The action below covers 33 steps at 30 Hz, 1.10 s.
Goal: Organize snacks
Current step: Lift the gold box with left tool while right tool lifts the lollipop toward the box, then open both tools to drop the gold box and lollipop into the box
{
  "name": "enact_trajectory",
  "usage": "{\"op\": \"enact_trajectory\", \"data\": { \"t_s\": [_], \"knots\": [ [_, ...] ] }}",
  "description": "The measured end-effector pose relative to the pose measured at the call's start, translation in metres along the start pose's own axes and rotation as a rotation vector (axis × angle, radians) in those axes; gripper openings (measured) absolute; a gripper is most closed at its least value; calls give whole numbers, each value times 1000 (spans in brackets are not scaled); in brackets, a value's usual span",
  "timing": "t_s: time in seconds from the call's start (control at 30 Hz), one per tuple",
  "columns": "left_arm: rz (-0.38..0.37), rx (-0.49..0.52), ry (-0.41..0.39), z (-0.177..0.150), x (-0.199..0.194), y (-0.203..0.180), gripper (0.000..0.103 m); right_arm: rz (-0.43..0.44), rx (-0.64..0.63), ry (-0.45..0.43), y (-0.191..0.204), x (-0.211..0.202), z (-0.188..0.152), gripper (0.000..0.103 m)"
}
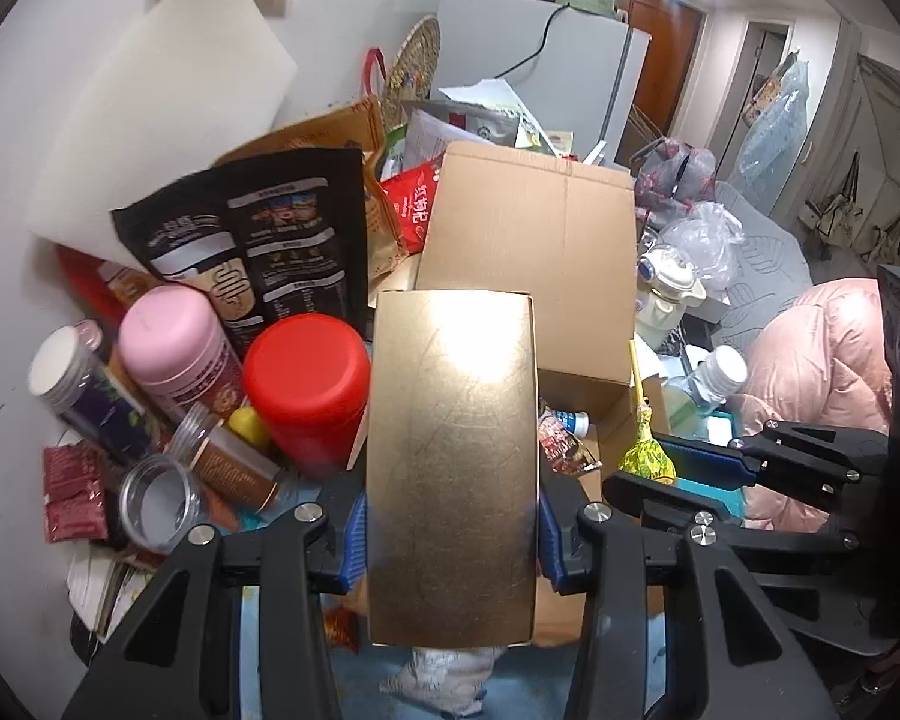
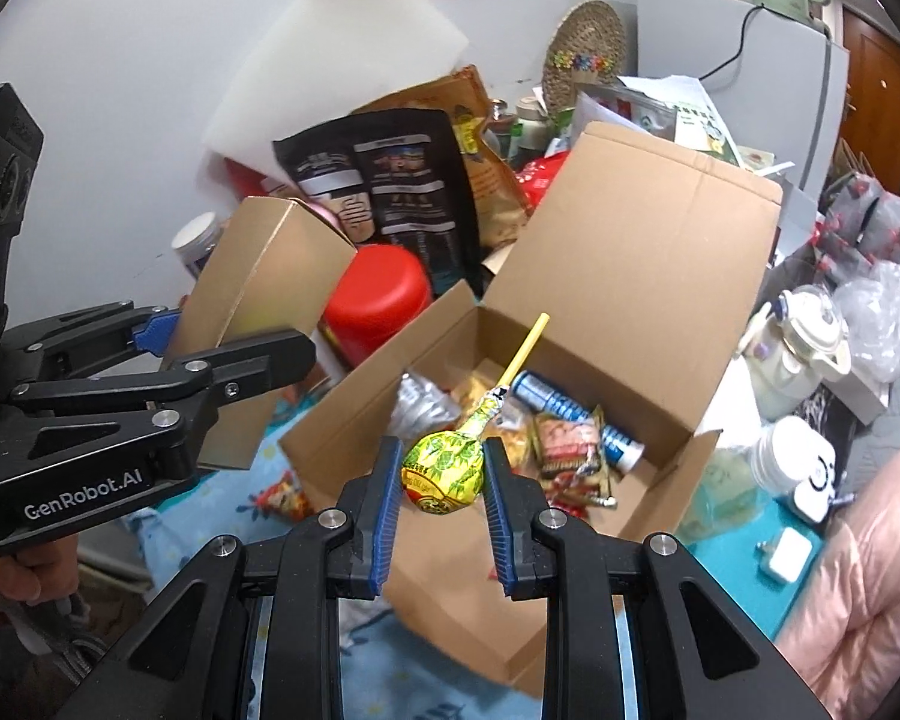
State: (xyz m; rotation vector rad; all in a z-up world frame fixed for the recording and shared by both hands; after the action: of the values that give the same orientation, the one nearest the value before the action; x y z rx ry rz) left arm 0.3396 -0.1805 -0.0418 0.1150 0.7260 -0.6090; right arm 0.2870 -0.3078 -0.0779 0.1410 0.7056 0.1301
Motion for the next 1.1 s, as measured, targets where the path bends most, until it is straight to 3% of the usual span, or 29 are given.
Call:
{"op": "enact_trajectory", "data": {
  "t_s": [0.57,1.1],
  "knots": [
    [-15,25,122,-16,113,-1,43,-48,51,94,-55,90,-12,26],
    [28,81,215,-39,172,-3,43,-149,47,207,-80,140,-41,26]
  ]
}}
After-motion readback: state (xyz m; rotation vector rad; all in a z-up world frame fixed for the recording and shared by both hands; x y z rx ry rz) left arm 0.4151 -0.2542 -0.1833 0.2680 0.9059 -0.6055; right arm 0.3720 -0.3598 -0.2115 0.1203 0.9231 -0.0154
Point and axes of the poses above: each gripper's, at about its wrist camera, not at the fingertips, and x roughly the way its jaws point, y to its left, z to its top, the point moved 1 cm from there along x, roughly the way its jaws point, and after that the axes turned 13 degrees about -y, right-handed, at the moved point
